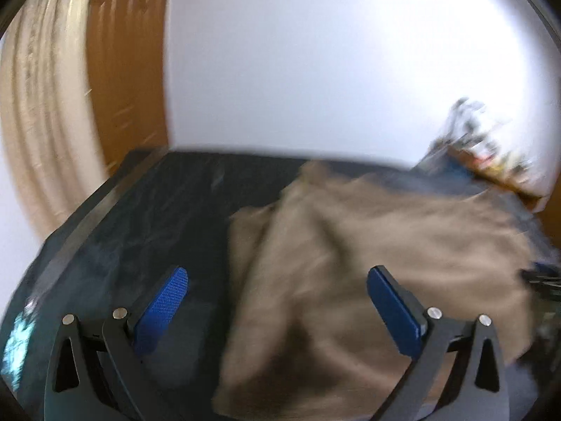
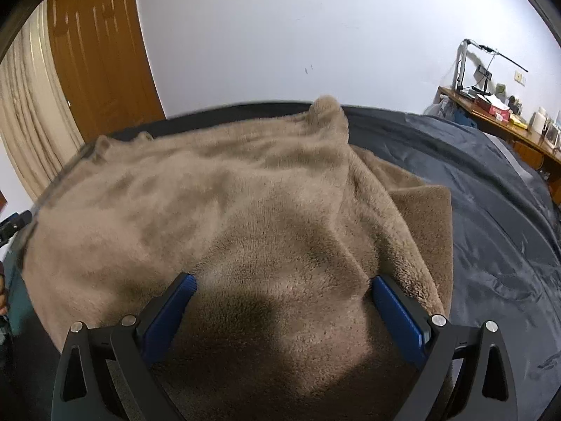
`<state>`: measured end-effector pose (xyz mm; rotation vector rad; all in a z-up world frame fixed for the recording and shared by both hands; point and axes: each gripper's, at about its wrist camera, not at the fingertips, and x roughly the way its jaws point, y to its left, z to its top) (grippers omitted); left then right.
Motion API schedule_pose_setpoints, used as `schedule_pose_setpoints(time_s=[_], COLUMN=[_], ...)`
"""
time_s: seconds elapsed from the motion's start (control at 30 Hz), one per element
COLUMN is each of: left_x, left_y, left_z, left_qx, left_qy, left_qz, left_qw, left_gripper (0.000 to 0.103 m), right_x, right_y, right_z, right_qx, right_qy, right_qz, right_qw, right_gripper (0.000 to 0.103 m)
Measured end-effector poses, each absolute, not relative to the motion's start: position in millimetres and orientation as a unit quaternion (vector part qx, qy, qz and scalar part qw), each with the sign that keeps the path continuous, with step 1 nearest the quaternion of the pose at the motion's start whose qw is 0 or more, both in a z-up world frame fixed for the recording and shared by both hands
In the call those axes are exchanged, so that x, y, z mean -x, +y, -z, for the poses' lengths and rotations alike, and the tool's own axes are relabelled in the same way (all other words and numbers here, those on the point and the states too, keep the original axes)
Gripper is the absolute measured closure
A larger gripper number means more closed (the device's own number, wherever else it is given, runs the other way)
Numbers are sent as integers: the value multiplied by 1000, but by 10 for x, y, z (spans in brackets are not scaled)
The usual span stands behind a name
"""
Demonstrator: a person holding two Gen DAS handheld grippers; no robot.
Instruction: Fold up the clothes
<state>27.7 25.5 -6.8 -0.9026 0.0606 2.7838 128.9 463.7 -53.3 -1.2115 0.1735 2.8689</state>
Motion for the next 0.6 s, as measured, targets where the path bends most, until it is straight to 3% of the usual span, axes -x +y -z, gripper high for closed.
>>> schedule_pose_setpoints(time_s=[0.13, 0.23, 0.47, 0.6], left_x=[-477, -328, -31, -45], left_y=[527, 710, 705, 782], left_z=[-31, 242, 597, 618], left_qx=[257, 308, 414, 415], left_qy=[43, 87, 60, 75], left_qz=[-948, -931, -890, -889], left_qw=[182, 176, 180, 178], left_gripper=[0, 0, 0, 0], right_x=[-1424, -1477, -1270, -1258], right_y=[4699, 4685, 4344, 4359], right_z=[402, 337, 604, 628], right_qx=[337, 310, 412, 416], right_qy=[76, 87, 27, 32], right_qz=[-938, -947, -909, -906], right_qw=[27, 8, -62, -67], right_gripper=[1, 1, 1, 1])
